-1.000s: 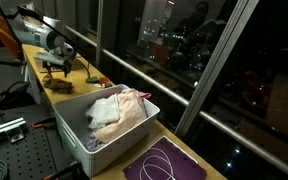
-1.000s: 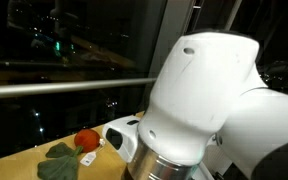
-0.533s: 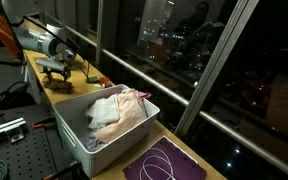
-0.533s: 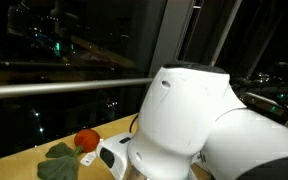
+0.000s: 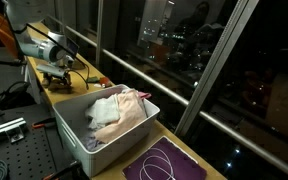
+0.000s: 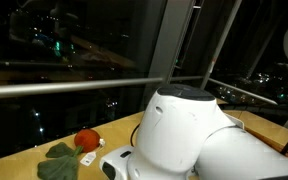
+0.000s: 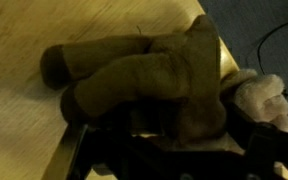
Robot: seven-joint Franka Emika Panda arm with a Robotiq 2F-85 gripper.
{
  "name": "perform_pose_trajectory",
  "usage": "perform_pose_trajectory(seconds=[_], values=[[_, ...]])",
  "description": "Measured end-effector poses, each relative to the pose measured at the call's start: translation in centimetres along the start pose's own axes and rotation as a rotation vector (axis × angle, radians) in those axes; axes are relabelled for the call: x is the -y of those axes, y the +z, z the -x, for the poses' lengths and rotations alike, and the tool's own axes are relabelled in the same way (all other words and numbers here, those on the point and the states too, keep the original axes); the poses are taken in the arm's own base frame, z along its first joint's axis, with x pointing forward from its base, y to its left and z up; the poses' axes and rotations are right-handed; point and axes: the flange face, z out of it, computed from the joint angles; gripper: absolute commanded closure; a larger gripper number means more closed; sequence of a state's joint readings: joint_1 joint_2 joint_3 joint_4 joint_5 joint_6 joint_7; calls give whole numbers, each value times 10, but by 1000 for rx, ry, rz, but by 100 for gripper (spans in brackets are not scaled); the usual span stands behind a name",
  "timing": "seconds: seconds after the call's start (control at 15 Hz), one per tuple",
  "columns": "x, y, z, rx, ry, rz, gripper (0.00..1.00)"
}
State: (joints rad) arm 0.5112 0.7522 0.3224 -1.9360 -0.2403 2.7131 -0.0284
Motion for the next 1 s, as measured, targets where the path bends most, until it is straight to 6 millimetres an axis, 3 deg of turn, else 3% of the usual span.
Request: perform_pose_trajectory(seconds=[0.27,0.53,0.73,1.0], values=[[-9,-1,19,-29,18,3,68],[-32,-25,37,-30,44,43,98],[-53,-64,45,-58,68,93,96],[-79,-154,41,-93,88,197,96]])
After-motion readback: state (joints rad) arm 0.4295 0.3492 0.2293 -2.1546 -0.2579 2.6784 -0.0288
